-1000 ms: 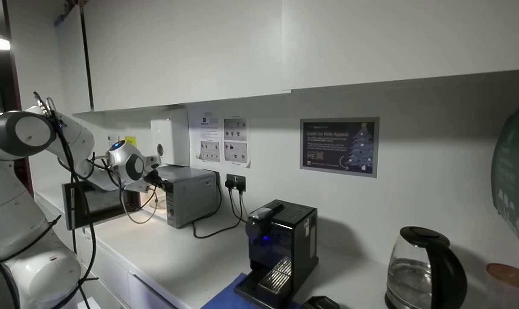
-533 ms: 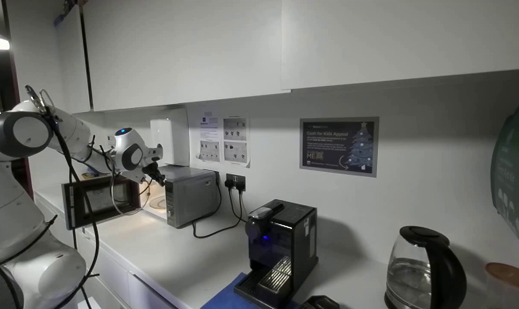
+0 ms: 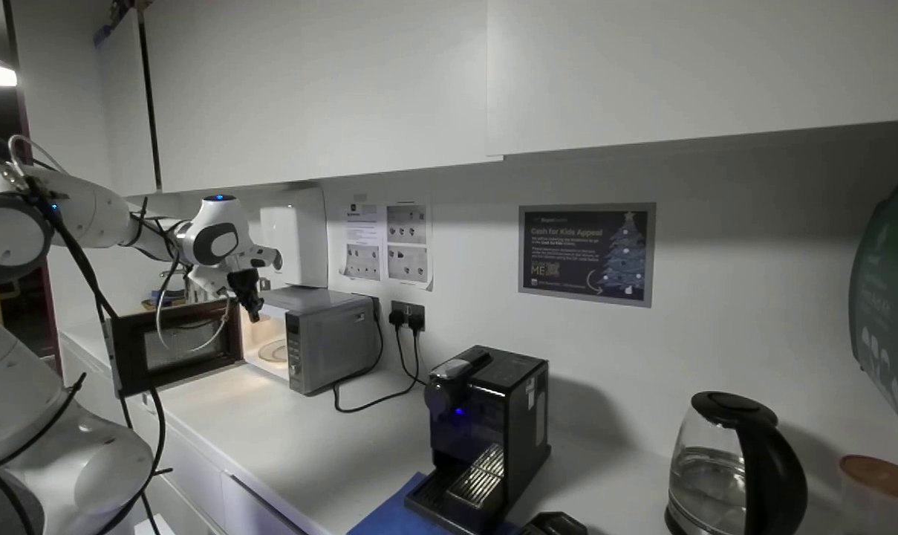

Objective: Press a button on the microwave

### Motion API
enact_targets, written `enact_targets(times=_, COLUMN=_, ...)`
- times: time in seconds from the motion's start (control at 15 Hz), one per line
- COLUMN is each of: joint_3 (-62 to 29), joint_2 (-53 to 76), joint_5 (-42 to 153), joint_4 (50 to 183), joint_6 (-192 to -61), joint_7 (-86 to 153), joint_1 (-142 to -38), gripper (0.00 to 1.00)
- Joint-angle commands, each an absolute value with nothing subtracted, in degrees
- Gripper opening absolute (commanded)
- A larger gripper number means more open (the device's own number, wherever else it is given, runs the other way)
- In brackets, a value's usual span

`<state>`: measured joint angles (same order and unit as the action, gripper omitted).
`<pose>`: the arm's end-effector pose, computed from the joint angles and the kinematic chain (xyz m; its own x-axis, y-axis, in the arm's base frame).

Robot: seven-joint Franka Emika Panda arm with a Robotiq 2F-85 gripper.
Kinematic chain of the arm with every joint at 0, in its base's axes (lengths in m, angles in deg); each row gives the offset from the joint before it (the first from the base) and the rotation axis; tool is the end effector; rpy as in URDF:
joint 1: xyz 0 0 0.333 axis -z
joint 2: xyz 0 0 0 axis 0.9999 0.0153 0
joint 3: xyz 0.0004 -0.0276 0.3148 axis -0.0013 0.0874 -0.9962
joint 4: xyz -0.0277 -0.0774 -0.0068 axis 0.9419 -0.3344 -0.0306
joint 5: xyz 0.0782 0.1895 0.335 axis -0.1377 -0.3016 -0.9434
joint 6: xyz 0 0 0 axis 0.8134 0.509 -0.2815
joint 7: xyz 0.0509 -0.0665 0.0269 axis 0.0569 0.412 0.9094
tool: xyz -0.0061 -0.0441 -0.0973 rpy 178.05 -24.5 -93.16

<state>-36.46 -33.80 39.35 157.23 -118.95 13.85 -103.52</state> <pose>0.3678 0.2425 0.5593 0.9540 -0.0462 0.2964 0.0268 -0.9710 -0.2377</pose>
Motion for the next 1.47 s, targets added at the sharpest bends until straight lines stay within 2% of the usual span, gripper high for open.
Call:
enact_targets(times=0.0, joint_3=-35.27, joint_2=-37.84, joint_5=37.15, joint_4=156.61, joint_6=-110.5, joint_7=13.94, joint_1=-103.21, gripper=0.0)
enact_targets(times=0.93, joint_3=-35.58, joint_2=-47.61, joint_5=37.75, joint_4=158.26, joint_6=-94.61, joint_7=15.09, joint_1=-101.83, gripper=0.0)
enact_targets(times=1.0, joint_3=-35.62, joint_2=-48.29, joint_5=37.83, joint_4=158.34, joint_6=-93.65, joint_7=15.33, joint_1=-101.8, gripper=0.16)
enact_targets(times=1.07, joint_3=-35.65, joint_2=-48.85, joint_5=37.82, joint_4=158.46, joint_6=-92.74, joint_7=15.49, joint_1=-101.7, gripper=0.27)
enact_targets(times=1.4, joint_3=-35.49, joint_2=-51.08, joint_5=37.38, joint_4=158.92, joint_6=-90.99, joint_7=16.4, joint_1=-101.29, gripper=0.63)
